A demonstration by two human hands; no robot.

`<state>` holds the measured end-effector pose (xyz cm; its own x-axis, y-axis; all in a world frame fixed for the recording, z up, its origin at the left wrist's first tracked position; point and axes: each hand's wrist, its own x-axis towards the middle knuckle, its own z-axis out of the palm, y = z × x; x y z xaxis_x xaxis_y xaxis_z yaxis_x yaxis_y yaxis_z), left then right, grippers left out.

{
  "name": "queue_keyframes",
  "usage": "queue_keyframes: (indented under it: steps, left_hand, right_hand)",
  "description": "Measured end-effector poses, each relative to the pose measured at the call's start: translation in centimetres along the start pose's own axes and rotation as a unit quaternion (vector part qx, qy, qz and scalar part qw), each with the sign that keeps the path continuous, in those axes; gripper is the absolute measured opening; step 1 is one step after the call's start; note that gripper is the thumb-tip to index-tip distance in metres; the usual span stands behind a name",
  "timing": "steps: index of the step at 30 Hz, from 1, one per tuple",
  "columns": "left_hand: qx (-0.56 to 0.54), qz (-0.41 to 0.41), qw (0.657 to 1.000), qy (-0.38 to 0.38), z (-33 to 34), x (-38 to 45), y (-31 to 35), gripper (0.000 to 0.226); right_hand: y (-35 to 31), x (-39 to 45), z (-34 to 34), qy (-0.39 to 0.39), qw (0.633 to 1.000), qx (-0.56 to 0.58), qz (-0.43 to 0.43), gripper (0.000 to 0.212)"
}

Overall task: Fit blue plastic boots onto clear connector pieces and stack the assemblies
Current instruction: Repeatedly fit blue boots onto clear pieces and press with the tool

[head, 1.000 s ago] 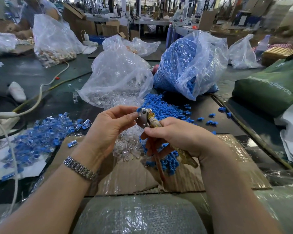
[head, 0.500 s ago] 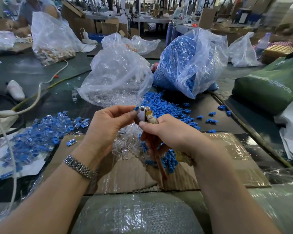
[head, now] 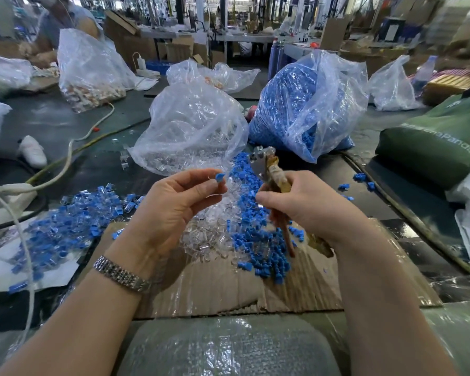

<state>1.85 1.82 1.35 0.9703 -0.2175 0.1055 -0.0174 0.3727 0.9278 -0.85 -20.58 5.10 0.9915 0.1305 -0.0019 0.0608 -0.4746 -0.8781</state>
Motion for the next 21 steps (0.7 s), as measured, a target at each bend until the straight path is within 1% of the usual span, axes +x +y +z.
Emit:
queue_keyframes:
  steps: [1,3,5,8,11,14,17,19,21]
  left_hand:
    - [0.002,-0.011,1.000,-0.010,0.2,0.1,0.0,0.022]
    - [0.017,-0.032,0.999,-0.038,0.7,0.1,-0.4,0.023]
    - [0.037,-0.046,0.997,-0.056,1.0,0.0,-0.8,0.023]
    - [0.051,-0.052,0.996,-0.060,1.1,-0.1,-1.1,0.023]
    - [0.082,-0.034,0.994,-0.057,1.0,-0.2,-1.1,0.022]
    - [0.150,0.018,0.987,-0.047,1.2,-0.2,-1.3,0.019]
    - [0.184,0.060,0.981,-0.030,1.3,-0.2,-1.3,0.018]
    - [0.184,0.059,0.981,-0.024,1.3,-0.3,-1.2,0.018]
    - [0.138,0.016,0.990,-0.032,1.2,-0.3,-1.1,0.019]
  right_hand:
    - [0.0,0.1,0.2,0.019,1.000,-0.007,-0.018,0.014]
    - [-0.2,0.2,0.9,0.033,0.998,-0.007,-0.050,0.012]
    - [-0.3,0.3,1.5,0.034,0.997,-0.017,-0.073,0.012]
    - [-0.2,0.6,2.0,0.029,0.996,-0.027,-0.083,0.011]
    - [-0.1,0.7,2.2,0.036,0.994,-0.053,-0.084,0.013]
    - [-0.2,0.8,2.7,0.045,0.993,-0.078,-0.078,0.014]
    - [-0.3,0.7,2.8,0.053,0.991,-0.086,-0.083,0.014]
    - [-0.3,0.6,2.7,0.054,0.988,-0.102,-0.098,0.015]
    - [-0.3,0.5,2.7,0.047,0.986,-0.112,-0.117,0.016]
